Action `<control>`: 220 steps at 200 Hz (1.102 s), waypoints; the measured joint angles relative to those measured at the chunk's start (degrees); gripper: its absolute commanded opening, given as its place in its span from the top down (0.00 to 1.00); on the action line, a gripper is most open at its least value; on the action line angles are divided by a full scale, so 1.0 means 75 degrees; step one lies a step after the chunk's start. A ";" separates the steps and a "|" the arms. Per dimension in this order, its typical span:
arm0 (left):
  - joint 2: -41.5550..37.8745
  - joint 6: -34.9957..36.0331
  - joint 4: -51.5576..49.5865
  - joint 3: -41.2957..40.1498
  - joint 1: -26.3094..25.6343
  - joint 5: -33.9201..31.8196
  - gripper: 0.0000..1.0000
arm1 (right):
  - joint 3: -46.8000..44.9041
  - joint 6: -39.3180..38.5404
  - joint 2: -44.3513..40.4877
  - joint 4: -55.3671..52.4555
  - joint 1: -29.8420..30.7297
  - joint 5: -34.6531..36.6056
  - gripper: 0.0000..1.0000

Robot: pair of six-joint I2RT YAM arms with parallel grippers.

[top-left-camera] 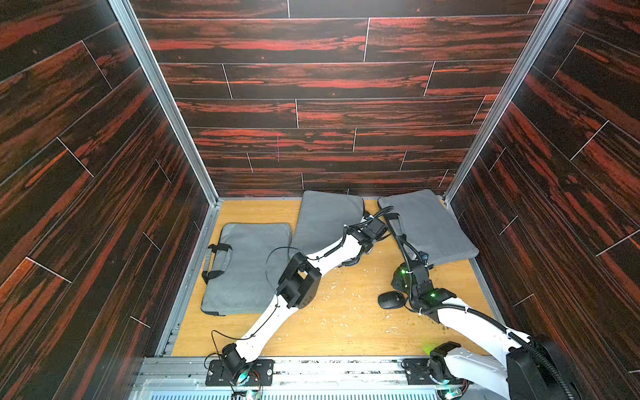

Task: Put the mouse into the laptop bag
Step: Open the zippered laptop bag at the center of the board.

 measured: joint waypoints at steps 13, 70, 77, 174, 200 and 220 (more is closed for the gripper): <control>-0.0425 -0.0093 0.0105 -0.0583 0.0023 0.0361 1.00 | -0.0006 0.0020 -0.0017 0.0006 0.0003 -0.0137 0.59; -0.2891 -0.0755 0.1716 -0.4284 0.0029 0.2084 0.74 | -0.0198 0.0085 -0.0233 0.0160 0.0000 -0.0370 0.59; -0.3150 -0.0854 0.1880 -0.4645 0.0020 0.2247 0.74 | -0.0221 0.0093 -0.0242 0.0157 0.0000 -0.0396 0.59; -0.3550 -0.1387 0.2906 -0.5499 0.0003 0.2739 1.00 | -0.0431 0.0166 -0.0187 0.0440 -0.0096 -0.0586 0.60; -0.3579 -0.1416 0.2990 -0.5435 0.0015 0.2923 1.00 | -0.0061 0.0154 0.0291 0.0504 -0.0507 -0.0790 0.60; -0.3762 -0.1448 0.3016 -0.5435 0.0026 0.3048 1.00 | 0.0399 0.0114 0.0860 0.0775 -0.1040 -0.1105 0.61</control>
